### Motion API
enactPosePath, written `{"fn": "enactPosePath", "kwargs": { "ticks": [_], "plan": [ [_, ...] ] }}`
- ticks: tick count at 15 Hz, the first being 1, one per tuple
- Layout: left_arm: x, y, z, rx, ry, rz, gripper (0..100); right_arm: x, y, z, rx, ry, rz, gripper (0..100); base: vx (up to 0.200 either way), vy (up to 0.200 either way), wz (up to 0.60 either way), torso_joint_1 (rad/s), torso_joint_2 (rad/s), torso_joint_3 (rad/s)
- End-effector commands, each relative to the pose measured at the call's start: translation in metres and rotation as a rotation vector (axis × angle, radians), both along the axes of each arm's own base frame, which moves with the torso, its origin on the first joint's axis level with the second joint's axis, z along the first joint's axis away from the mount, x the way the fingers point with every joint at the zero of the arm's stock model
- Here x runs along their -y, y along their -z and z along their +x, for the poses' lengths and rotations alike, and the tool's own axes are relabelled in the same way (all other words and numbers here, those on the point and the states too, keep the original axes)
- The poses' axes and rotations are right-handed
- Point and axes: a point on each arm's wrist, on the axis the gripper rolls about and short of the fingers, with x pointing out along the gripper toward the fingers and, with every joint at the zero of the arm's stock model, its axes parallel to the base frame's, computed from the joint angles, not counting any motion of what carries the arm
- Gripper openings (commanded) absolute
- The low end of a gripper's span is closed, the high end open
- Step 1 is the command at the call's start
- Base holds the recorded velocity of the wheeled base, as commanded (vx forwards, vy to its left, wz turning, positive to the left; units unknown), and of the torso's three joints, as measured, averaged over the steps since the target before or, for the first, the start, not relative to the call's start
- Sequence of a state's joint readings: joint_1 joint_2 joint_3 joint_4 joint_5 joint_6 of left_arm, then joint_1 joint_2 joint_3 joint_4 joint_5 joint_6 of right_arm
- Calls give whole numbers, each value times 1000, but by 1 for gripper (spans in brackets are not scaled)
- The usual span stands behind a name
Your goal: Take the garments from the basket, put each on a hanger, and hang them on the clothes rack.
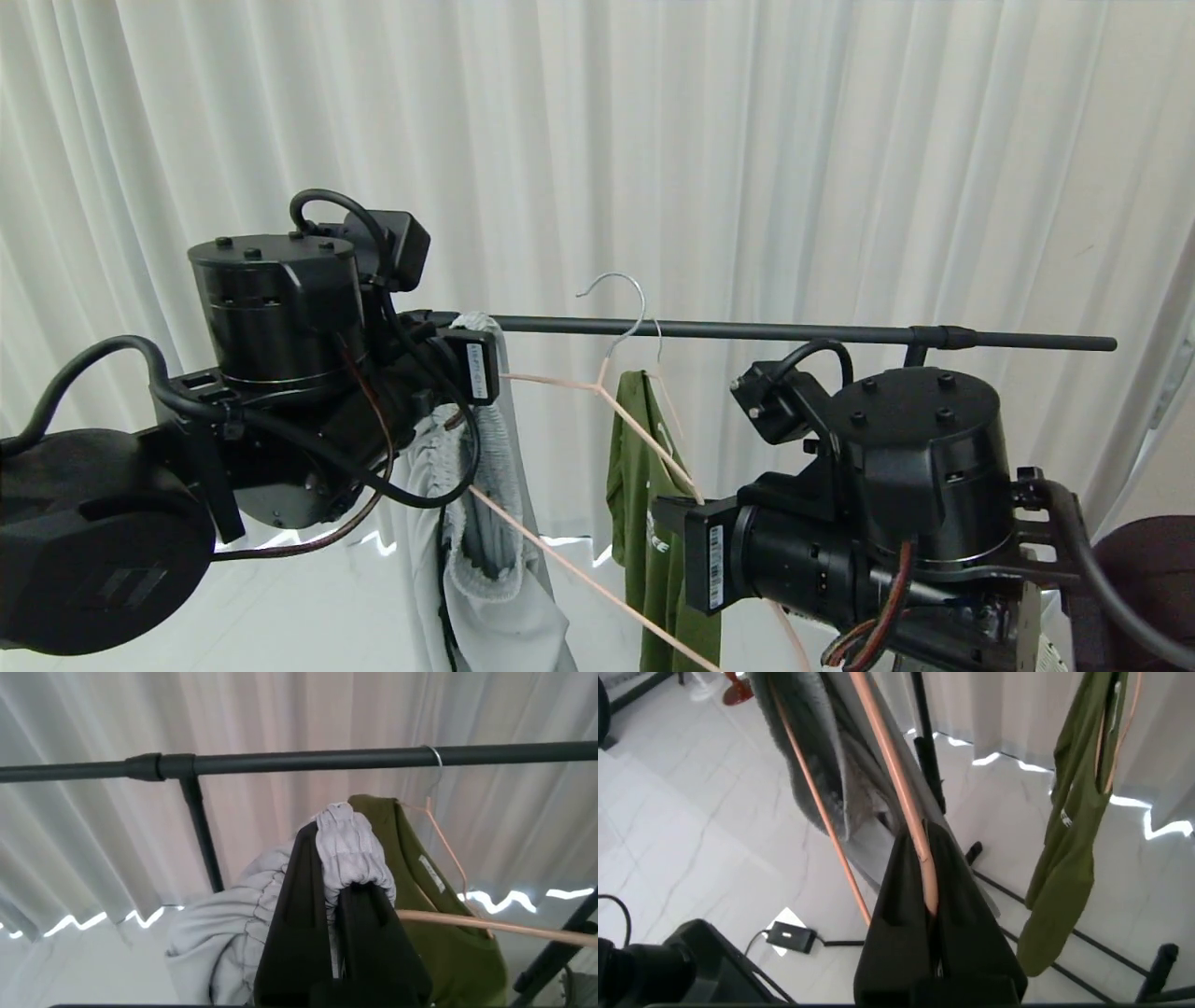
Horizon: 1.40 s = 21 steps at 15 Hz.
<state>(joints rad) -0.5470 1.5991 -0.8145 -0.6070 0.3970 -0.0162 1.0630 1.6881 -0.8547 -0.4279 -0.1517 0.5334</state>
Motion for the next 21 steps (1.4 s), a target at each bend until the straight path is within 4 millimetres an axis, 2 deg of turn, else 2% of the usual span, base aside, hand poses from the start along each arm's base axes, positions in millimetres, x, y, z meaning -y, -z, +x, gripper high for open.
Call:
{"fn": "enactPosePath", "kwargs": {
  "ticks": [1,5,9,12,15,18,21],
  "plan": [
    [1,-3,0,7,2,-17,0,-6,5,-5,-18,-19,-5,0,0,0,0,0,0,0],
    [7,-6,-5,10,26,-60,0,-16,15,-1,-32,-9,24,0,0,0,0,0,0,0],
    [7,-14,-12,32,54,-78,0,-15,23,-1,-44,-8,10,0,0,0,0,0,0,0],
    [2,-25,-25,58,146,-111,0,-15,26,-2,-44,-11,13,0,0,0,0,0,0,0],
    [10,-17,-41,27,257,-102,0,-18,25,-1,-26,-20,39,0,0,0,0,0,0,0],
    [13,-19,-42,31,296,-115,0,-22,31,-3,-34,-31,24,0,0,0,0,0,0,0],
    [20,-16,-52,15,368,-115,0,-23,32,-2,-32,-30,19,0,0,0,0,0,0,0]
  ]
}}
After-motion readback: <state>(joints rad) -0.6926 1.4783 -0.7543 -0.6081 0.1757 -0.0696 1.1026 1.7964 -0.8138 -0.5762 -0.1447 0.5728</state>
